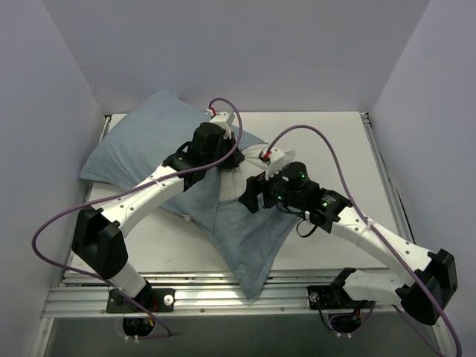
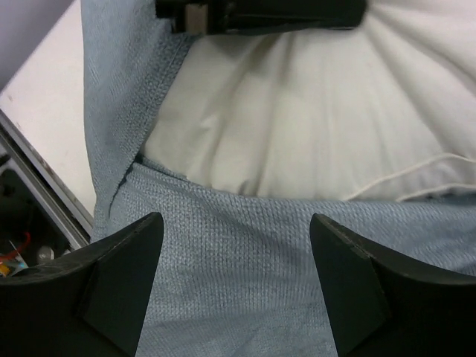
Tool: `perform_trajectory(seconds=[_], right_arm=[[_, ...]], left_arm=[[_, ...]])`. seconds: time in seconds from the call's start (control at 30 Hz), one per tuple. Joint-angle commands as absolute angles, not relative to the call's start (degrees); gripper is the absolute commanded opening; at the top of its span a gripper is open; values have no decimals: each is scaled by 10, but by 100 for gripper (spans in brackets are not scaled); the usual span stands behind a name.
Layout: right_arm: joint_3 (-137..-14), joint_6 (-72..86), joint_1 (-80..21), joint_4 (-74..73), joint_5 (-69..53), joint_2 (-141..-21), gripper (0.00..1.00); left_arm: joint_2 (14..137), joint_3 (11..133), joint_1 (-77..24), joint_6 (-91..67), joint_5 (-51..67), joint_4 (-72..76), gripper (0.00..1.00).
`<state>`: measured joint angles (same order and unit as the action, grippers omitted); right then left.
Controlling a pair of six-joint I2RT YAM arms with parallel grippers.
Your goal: Remove the pillowcase from the pillow
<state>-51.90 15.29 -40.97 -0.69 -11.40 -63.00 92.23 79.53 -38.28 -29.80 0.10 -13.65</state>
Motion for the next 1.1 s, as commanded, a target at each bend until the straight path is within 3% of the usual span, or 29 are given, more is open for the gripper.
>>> perform_trajectory(seconds=[0.0,0.33,0.63,0.73,0.77,0.83,0.87,0.93,1.0,1.07], right_arm=[[-551,78,-438,43,-132,-677,75],[-605,7,-456,8,-170,-767,73],[-542,8,-524,-36,-249,-772,67],[-524,17,-540,-47,-259,-778,55],[-519,19,-545,-50,-264,-779,43],[-511,25,-559,-54,-268,-777,32],[-504,32,-562,-56,-269,-775,18],[-497,38,-578,-62,-276,-767,7],[-493,45,-590,-69,-279,-756,0],[-491,48,-602,-83,-280,-747,0]], left_arm=[[891,801,-374,-272,18,-143,2],[892,815,-373,-253,5,-174,2],[931,874,-358,-236,-17,-196,2],[945,900,-353,-234,-28,-203,2],[951,908,-352,-233,-32,-205,2],[957,931,-345,-235,-49,-208,2],[961,939,-343,-237,-59,-210,2],[967,961,-334,-250,-86,-210,2],[973,974,-328,-257,-106,-198,2],[980,994,-321,-266,-145,-182,2]])
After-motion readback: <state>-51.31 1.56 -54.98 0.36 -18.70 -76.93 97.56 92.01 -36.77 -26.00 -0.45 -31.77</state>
